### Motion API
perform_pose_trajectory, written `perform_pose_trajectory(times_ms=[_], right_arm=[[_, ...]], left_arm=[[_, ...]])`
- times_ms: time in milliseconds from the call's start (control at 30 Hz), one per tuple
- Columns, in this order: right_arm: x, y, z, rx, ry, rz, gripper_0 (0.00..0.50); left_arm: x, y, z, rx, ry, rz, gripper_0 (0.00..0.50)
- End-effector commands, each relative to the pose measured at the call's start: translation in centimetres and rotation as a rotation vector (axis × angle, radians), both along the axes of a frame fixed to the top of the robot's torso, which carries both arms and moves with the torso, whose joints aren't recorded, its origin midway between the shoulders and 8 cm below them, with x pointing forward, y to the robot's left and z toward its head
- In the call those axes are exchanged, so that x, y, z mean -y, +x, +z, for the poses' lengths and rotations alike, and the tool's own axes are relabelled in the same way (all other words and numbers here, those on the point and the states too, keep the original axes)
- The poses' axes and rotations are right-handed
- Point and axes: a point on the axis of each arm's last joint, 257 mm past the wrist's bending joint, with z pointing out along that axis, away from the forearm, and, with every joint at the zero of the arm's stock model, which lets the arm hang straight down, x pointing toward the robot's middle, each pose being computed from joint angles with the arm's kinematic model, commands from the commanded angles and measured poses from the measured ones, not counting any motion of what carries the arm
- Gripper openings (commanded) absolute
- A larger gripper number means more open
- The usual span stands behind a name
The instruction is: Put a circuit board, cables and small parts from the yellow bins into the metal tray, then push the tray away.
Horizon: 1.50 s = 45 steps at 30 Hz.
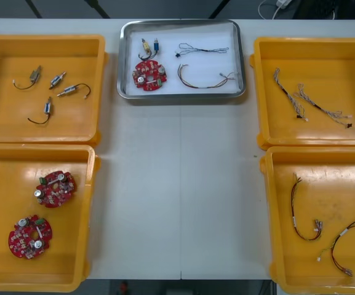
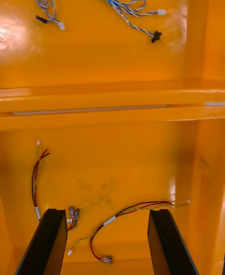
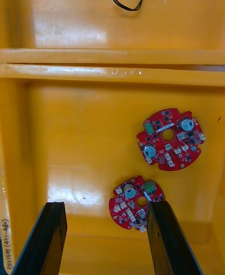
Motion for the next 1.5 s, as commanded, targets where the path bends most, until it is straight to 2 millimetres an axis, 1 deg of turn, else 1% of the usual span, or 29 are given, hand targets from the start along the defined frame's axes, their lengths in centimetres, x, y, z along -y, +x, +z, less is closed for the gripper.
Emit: perform_pose_trajectory(times_ms=[33,233,400,600,667,867,1100,1500], right_arm=[[2.6,0.1,0.6,0.006,-0.026,-0.030,0.500],[2.6,1.0,-0.4,0.013,0.021,-0.030,0.500],[1.7,1.3,-1.1,0.020,0.023,0.034,0.500],[0.3,1.1,-2.1,0.007,0.074,0.040,0.500],[0.1,1.0,-2.3,0.005,0.078,0.038,0.500],[-0.1,0.5,-2.8,-0.020,0.079,0.036,0.500],[0.5,0.2,-3.4,-0.034,0.062,0.009,0.500],[0.4,0.2,-3.4,-0.035,0.065,0.011,0.500]], left_arm=[[-0.9,-0.5,1.0,-0.002,0.079,-0.050,0.500],[-0.9,-0.5,1.0,-0.002,0.079,-0.050,0.500],[-0.9,-0.5,1.0,-0.002,0.079,-0.050,0.500],[-0.9,-0.5,1.0,-0.002,0.079,-0.050,0.500],[-0.9,-0.5,1.0,-0.002,0.079,-0.050,0.500],[-0.9,-0.5,1.0,-0.002,0.079,-0.050,0.500],[-0.9,-0.5,1.0,-0.002,0.079,-0.050,0.500],[-0.9,-0.5,1.0,-0.002,0.079,-0.050,0.500]])
